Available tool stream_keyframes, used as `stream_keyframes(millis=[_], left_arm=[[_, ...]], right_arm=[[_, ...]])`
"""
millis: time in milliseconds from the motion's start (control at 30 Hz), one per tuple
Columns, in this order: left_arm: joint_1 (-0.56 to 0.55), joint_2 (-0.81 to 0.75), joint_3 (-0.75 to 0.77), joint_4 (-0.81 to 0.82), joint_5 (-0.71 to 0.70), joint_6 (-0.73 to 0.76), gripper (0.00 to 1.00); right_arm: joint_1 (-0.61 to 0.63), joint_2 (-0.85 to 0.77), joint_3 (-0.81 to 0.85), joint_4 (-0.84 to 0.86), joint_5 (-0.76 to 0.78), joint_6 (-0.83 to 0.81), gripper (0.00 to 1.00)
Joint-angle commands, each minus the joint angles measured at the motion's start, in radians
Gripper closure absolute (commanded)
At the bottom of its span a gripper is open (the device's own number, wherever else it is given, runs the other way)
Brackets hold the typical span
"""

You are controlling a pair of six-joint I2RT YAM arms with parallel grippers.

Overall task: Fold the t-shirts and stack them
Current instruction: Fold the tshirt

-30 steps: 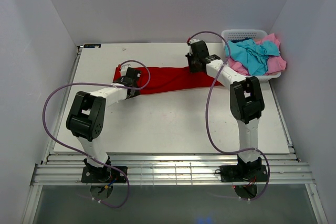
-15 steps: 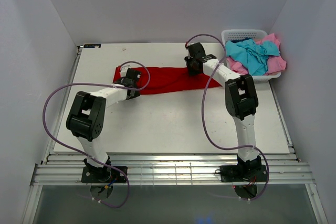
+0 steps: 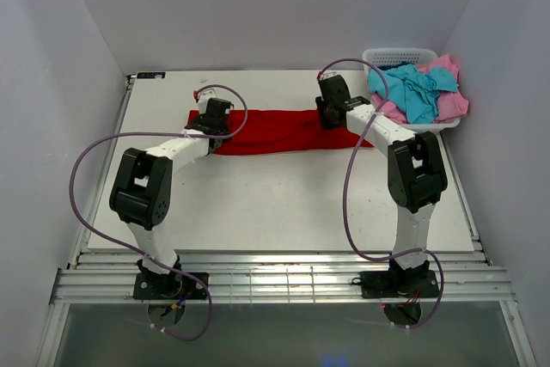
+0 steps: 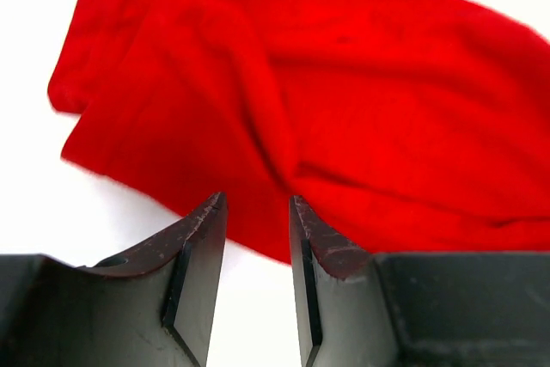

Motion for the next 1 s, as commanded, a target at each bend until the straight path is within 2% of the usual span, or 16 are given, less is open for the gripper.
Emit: stream_keyframes(millis=[0,233,400,500,600,633,733,967], left_arm=[[0.001,0.038,0.035,0.008,-0.025,0.011,0.55],[0.001,0.078,0.034,-0.003,-0.029,0.006,0.55],[0.004,0.085,0.024,-0.034,-0.052,-0.017,0.55],[0.019,0.082,0.009,-0.06,-0.055,-0.04,0.55],[0.031,0.064,-0.021,-0.061,-0.049,-0.047,0.55],[0.034,0.059,-0.029,-0.061,-0.049,-0.049,0.55],[0.042,0.042,-0.051,-0.061,-0.041,-0.05,0.55],[0.054,0.021,-0.091,-0.071,-0.044,-0.06,0.54]], right_arm=[[-0.008,-0.037,-0.054,0.02,0.025,0.028,0.58],[-0.009,-0.134,-0.149,0.049,0.015,0.045,0.56],[-0.028,-0.126,-0.134,0.051,0.026,0.045,0.57],[-0.052,-0.091,-0.142,0.042,0.015,0.062,0.62],[-0.071,-0.05,-0.154,0.045,0.006,0.068,0.73],[-0.08,-0.022,-0.154,0.042,0.006,0.068,0.79],[-0.098,0.025,-0.15,0.037,0.0,0.073,0.87],[-0.14,0.085,-0.13,-0.041,0.003,0.073,0.89]])
